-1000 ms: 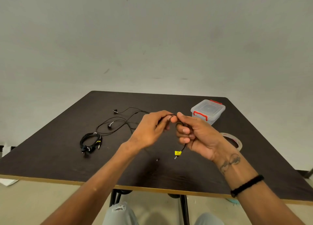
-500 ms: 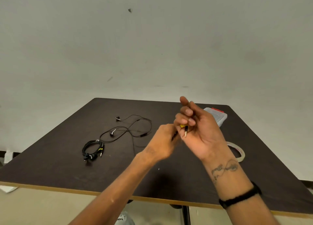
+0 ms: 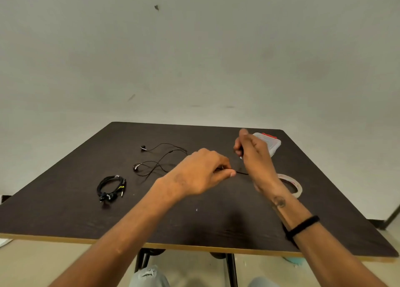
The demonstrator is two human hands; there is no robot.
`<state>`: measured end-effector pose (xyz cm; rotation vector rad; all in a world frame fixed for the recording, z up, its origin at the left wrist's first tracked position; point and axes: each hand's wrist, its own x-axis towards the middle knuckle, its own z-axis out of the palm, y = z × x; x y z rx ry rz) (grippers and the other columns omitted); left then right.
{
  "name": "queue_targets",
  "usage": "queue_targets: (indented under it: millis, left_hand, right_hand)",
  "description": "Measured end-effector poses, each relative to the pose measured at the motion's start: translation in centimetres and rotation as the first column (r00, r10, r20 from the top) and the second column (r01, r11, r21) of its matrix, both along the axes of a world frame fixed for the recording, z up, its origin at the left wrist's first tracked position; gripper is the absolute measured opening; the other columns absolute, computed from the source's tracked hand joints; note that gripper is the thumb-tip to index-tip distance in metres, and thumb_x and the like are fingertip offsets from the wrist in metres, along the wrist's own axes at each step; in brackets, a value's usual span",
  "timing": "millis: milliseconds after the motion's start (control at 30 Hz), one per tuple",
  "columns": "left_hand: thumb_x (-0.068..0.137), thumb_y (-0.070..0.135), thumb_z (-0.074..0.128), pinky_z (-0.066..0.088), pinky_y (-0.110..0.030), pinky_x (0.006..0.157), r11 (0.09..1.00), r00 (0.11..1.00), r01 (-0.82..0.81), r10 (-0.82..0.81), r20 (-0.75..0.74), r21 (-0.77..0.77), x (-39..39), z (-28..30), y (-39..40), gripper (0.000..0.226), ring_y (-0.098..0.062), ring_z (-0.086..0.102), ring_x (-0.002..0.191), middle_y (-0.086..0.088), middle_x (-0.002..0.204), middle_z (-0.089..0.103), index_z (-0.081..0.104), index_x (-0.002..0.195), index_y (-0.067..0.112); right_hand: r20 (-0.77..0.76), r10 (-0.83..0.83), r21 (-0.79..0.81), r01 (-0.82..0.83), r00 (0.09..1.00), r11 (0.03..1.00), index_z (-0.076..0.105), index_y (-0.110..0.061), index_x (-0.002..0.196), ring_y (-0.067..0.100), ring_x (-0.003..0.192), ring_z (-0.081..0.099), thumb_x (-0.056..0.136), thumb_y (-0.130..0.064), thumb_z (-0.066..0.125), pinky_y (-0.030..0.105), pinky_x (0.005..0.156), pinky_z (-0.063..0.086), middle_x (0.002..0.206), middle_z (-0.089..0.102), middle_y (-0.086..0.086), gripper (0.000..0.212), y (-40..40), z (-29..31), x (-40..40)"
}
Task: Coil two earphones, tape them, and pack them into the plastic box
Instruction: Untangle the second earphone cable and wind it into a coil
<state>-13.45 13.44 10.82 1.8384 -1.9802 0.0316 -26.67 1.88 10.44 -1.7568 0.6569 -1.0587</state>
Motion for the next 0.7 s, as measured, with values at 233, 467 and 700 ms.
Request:
queue_targets:
  millis: [233,467,700]
  left_hand:
    - [0.098,0.058,0.057,0.047,-0.031,0.063,0.997,0.997,-0.048,0.045,-0.064,-0.054,2.2,1.9,0.0,0.033,-0.008,0.057,0.064,0.012,0.07,0.064,0.073,0.092,0.029]
    - [0.102,0.05,0.059,0.038,-0.021,0.059,0.968,0.974,-0.11,0.059,-0.22,-0.228,3.2,0.6,-0.5,0.032,-0.009,0.054,0.061,0.009,0.066,0.062,0.071,0.089,0.023]
    - [0.108,0.041,0.05,0.046,-0.032,0.06,0.945,0.909,-0.169,0.039,-0.414,-0.281,1.7,-1.9,-0.7,0.032,-0.013,0.056,0.06,0.003,0.068,0.062,0.068,0.088,0.022]
  right_hand:
    - [-0.231,0.231,0.071,-0.22,0.945,0.973,0.058,-0.015,0.074,0.01,0.057,0.05,0.111,-0.046,0.038,0.035,0.067,0.047,0.06,0.054,-0.001,0.053,1.4,-2.3,-0.5]
    - [0.111,0.389,0.478,-0.392,0.914,0.786,0.052,-0.016,0.068,0.011,0.047,0.023,0.107,-0.054,0.046,0.029,0.051,0.031,0.056,0.026,0.0,0.055,3.7,-1.6,-1.0]
    - [0.513,0.382,0.57,-0.637,0.769,0.519,0.061,-0.014,0.081,0.012,0.051,0.04,0.111,-0.036,0.044,0.029,0.058,0.046,0.064,0.044,0.001,0.041,5.2,0.2,-1.8]
